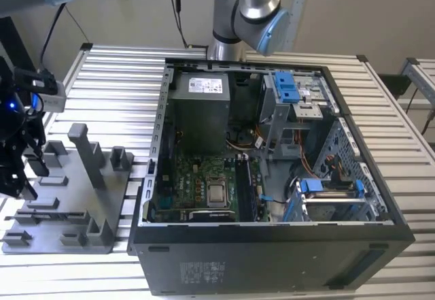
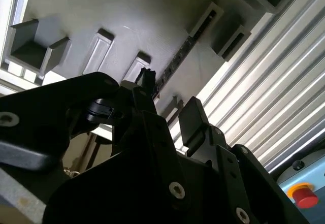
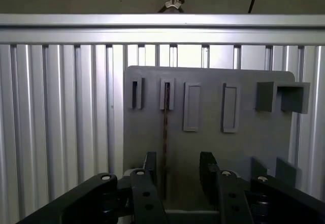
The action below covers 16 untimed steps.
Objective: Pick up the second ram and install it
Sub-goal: 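Pick up the second ram and move it above second insertion slot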
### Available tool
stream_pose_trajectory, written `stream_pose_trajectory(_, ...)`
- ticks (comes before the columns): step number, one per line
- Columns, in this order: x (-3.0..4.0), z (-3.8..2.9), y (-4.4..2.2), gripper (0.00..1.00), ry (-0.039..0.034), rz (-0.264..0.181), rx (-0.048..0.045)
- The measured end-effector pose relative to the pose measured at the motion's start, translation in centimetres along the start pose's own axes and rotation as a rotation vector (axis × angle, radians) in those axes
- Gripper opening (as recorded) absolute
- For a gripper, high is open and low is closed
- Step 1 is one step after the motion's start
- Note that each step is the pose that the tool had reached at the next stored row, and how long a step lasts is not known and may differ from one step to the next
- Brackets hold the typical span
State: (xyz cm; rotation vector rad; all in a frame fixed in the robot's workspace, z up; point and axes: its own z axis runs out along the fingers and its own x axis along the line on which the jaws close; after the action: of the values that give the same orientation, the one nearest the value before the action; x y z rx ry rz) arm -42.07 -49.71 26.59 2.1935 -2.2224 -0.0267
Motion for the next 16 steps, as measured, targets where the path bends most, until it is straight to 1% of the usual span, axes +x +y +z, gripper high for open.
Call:
stream_pose_trajectory(7, 0.22, 0.92, -0.03, 0.48, -0.0005, 0.022, -0.0001)
stream_pose_trajectory(16, 0.47, 2.21, -0.06, 0.48, -0.0007, 0.026, -0.0001)
